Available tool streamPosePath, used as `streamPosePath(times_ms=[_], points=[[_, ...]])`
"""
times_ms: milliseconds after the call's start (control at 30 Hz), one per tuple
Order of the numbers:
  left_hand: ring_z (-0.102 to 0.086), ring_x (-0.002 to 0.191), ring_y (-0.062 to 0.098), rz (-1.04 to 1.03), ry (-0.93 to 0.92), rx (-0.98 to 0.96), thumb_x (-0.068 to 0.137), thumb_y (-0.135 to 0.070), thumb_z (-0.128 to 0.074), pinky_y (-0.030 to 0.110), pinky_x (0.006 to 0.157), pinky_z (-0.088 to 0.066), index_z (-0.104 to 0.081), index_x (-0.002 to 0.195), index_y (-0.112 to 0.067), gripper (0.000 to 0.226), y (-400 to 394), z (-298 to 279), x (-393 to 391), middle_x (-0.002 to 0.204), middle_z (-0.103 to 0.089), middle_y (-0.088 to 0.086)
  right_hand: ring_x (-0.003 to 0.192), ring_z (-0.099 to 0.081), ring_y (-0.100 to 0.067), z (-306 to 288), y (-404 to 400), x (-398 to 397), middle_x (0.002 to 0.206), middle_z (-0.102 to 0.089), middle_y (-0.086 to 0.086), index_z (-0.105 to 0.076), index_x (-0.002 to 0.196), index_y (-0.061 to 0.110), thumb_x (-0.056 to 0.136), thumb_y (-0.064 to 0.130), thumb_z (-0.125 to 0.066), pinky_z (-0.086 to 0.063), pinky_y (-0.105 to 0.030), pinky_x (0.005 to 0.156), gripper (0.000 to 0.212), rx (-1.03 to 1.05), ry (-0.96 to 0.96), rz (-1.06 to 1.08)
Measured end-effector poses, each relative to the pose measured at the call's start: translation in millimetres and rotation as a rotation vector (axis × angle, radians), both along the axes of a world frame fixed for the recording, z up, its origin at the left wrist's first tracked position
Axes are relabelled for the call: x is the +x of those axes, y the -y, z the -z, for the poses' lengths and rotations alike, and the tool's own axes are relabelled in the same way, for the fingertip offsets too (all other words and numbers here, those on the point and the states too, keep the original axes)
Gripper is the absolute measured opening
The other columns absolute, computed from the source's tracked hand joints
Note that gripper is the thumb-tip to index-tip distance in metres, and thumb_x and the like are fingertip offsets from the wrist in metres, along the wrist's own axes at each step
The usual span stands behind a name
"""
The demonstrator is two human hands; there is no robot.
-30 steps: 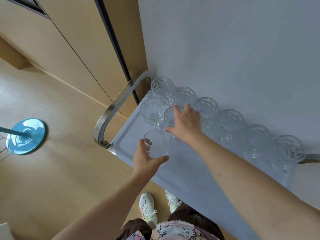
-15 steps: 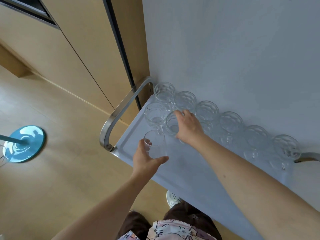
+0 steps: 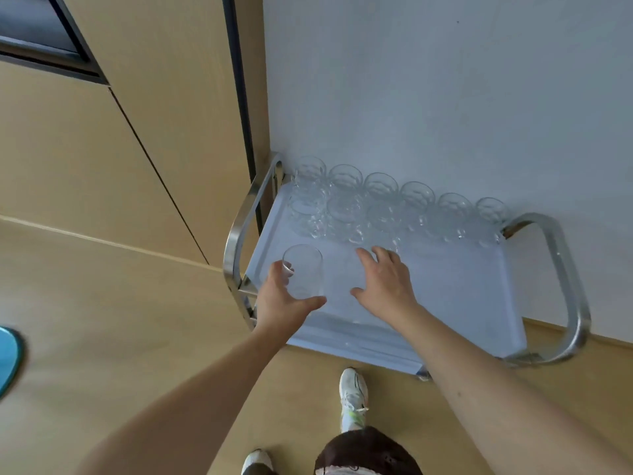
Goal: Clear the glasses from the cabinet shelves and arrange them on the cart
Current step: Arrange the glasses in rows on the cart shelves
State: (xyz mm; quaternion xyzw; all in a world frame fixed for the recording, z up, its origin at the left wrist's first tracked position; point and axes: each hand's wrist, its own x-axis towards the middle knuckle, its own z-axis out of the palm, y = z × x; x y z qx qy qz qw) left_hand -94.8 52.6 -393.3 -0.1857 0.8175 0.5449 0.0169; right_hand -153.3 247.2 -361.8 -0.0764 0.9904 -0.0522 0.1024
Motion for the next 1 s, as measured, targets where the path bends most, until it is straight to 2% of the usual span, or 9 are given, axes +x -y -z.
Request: streamPosePath(times_ms=[100,200,467,567,700,833,1000], points=[[-0.056,0.107,0.018,0.018,-0.009,0.005,0.06,-0.035,-0.094,0.041,0.086,-0.052,-0.045,0.115,-0.029,0.074,6.7,-2.4,24.4,0.104,-0.052,-0.014,0.142,-0.03,-0.033,-1.6,2.1,36.6,0.157,-0.031,-0.011,-0.029,0.154,0.023,0.087,0.044,-0.07,-0.032,-0.042,0.112,0.082,0.029,0.023,0.029],[-0.056,0.107,0.016,0.029,-0.001,0.011,0.06,-0.033,-0.094,0.037,0.082,-0.051,-0.045,0.111,-0.03,0.071,8.2,0.3,47.3,0.104,-0.053,-0.018,0.144,-0.027,-0.032,2.2,4.0,65.1,0.16,-0.028,-0.01,-0.028,0.155,0.023,0.088,0.043,-0.069,-0.031,-0.042,0.113,0.081,0.019,0.037,0.045],[-0.058,0.103,0.013,0.042,0.059,-0.018,0.057,-0.036,-0.093,0.041,0.086,-0.054,-0.045,0.109,-0.033,0.071,-13.0,25.8,95.0,0.104,-0.055,-0.017,0.141,-0.031,-0.031,42.6,-14.5,117.1,0.156,-0.034,-0.007,-0.029,0.155,0.022,0.089,0.041,-0.068,-0.033,-0.041,0.112,0.079,-0.04,0.081,0.053],[-0.059,0.103,0.01,0.017,0.075,-0.031,0.058,-0.034,-0.094,0.038,0.087,-0.053,-0.046,0.11,-0.031,0.071,-29.5,44.5,107.9,0.106,-0.056,-0.017,0.139,-0.033,-0.031,69.3,-26.2,132.7,0.154,-0.036,-0.006,-0.028,0.156,0.022,0.09,0.042,-0.067,-0.034,-0.041,0.111,0.079,-0.065,0.136,0.043],[-0.057,0.098,-0.009,-0.014,0.101,-0.012,0.058,-0.032,-0.095,0.031,0.081,-0.05,-0.048,0.107,-0.027,0.068,-56.6,78.7,119.6,0.103,-0.06,-0.021,0.142,-0.03,-0.031,114.9,-50.5,150.2,0.158,-0.032,-0.007,-0.025,0.156,0.023,0.091,0.042,-0.066,-0.033,-0.042,0.112,0.079,-0.094,0.199,0.047],[-0.06,0.106,0.004,-0.013,0.118,0.009,0.059,-0.032,-0.094,0.031,0.083,-0.05,-0.047,0.108,-0.029,0.068,-79.6,121.0,120.2,0.11,-0.059,-0.021,0.143,-0.029,-0.031,162.6,-74.7,155.3,0.158,-0.031,-0.007,-0.026,0.155,0.022,0.091,0.043,-0.066,-0.032,-0.044,0.112,0.078,-0.077,0.196,0.04],[-0.058,0.108,0.004,0.03,0.117,0.015,0.053,-0.041,-0.089,0.03,0.085,-0.05,-0.046,0.111,-0.034,0.073,-99.1,180.3,103.9,0.11,-0.058,-0.019,0.14,-0.031,-0.032,222.4,-91.2,143.3,0.155,-0.034,-0.007,-0.03,0.153,0.021,0.09,0.04,-0.066,-0.034,-0.043,0.108,0.075,-0.09,0.138,0.064]])
